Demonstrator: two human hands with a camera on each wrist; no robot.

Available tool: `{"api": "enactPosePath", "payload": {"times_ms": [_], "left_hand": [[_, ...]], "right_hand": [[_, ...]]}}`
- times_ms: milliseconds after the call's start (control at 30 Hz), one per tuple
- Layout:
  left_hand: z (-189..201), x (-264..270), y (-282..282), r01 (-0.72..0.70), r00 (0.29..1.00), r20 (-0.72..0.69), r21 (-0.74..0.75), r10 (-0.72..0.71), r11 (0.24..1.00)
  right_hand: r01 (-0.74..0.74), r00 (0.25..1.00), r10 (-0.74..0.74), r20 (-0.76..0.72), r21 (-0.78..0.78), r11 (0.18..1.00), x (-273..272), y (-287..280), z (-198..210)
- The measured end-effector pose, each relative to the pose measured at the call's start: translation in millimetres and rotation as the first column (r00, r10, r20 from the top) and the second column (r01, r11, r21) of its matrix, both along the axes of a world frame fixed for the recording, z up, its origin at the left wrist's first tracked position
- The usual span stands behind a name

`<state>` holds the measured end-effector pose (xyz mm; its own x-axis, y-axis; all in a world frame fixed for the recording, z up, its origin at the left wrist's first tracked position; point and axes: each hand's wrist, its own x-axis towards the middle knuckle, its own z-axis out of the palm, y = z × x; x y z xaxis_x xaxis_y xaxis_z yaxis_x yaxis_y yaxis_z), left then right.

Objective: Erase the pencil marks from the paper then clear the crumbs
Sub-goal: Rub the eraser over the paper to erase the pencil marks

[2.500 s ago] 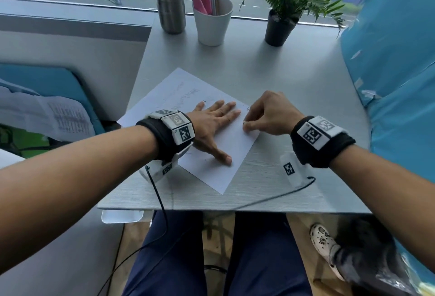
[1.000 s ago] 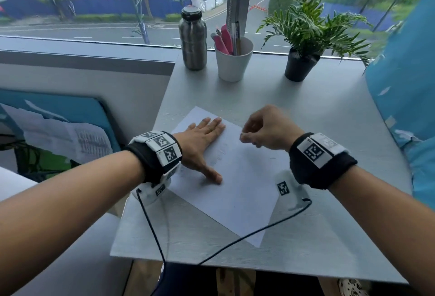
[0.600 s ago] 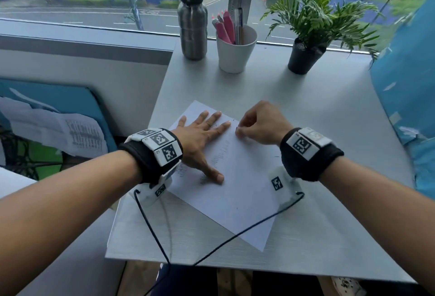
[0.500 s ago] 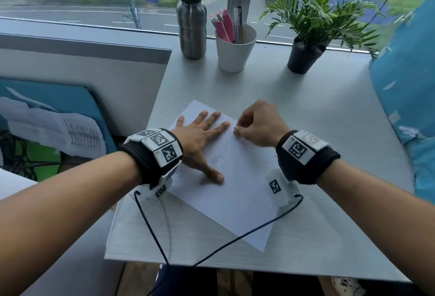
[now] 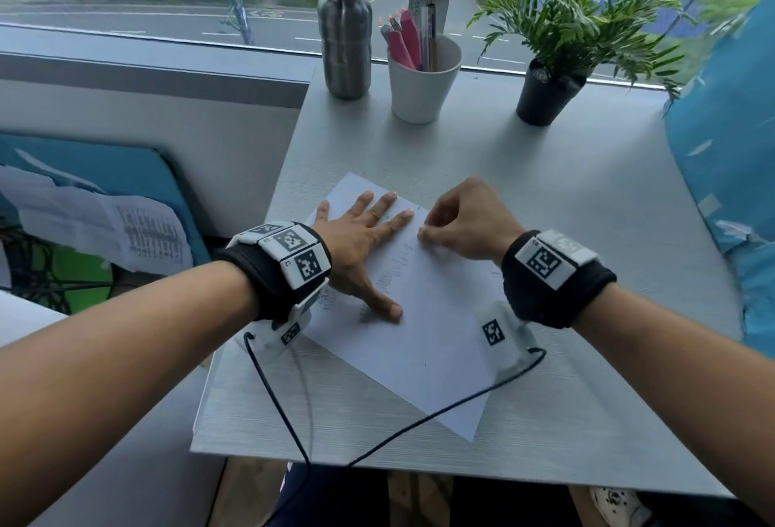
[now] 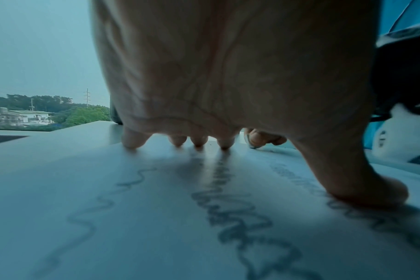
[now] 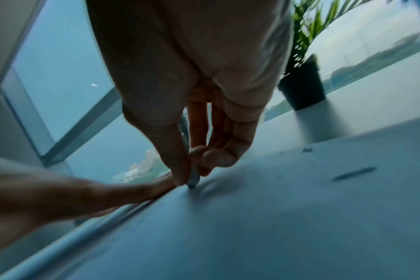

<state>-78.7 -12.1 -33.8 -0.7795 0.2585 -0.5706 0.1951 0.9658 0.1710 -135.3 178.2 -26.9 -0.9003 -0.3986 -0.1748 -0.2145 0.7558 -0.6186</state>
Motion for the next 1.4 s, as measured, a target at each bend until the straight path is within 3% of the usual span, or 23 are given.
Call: {"api": "enactPosePath", "payload": {"times_ms": [67, 200, 333, 467, 600, 733, 800, 900, 1033, 1167, 1333, 1400], "left_hand": [[0, 0, 0, -0.003, 1.0, 0.004, -0.003, 0.003, 1.0], [1, 1, 1, -0.012, 1.0, 0.001, 0.0, 0.012, 1.0], [-1, 0, 0, -0.013, 1.0, 0.004, 0.003, 0.013, 1.0], [1, 1, 2, -0.023, 1.0, 0.008, 0.009, 0.022, 1.0], [-1, 1, 0, -0.02, 1.0, 0.011, 0.012, 0.02, 1.0], [2, 1, 3, -0.025, 1.0, 0.007, 0.005, 0.025, 1.0], [2, 2, 3, -0.027, 1.0, 0.01, 0.004, 0.026, 1.0], [1, 2, 2, -0.019, 1.0, 0.013, 0.006, 0.019, 1.0], [3, 2, 4, -0.025, 1.0, 0.011, -0.001, 0.025, 1.0], [2, 2, 2, -0.018, 1.0, 0.017, -0.004, 0.018, 1.0], [3, 2, 5, -0.015, 1.0, 0.016, -0.011, 0.015, 1.0], [4, 3, 4, -0.019, 1.0, 0.024, -0.011, 0.02, 1.0]], "right_hand": [[-0.095, 0.995, 0.094, 0.028, 0.033, 0.995, 9, -4, 0], [0.067, 0.998, -0.067, 0.017, -0.029, 0.997, -10, 4, 5], [-0.089, 0.995, 0.087, 0.051, 0.026, 0.996, 12, -1, 3], [0.087, 0.996, -0.087, -0.001, -0.024, 0.996, -9, 9, 5], [-0.109, 0.994, 0.109, 0.008, 0.034, 0.993, 19, -5, 2], [0.073, 0.997, -0.073, 0.004, -0.021, 0.997, -10, 6, 6], [0.004, 1.0, -0.004, -0.028, 0.021, 1.0, 1, 2, 3], [-0.137, 0.99, 0.135, 0.034, 0.044, 0.99, 20, -4, 5], [0.052, 0.999, -0.052, -0.016, -0.001, 0.999, -10, 0, 7], [-0.103, 0.995, 0.103, -0.008, 0.035, 0.994, 15, -10, 3], [0.071, 0.997, -0.071, -0.024, 0.016, 0.997, -12, 0, 10], [-0.072, 0.997, 0.074, -0.02, 0.067, 0.995, 6, -7, 6]]}}
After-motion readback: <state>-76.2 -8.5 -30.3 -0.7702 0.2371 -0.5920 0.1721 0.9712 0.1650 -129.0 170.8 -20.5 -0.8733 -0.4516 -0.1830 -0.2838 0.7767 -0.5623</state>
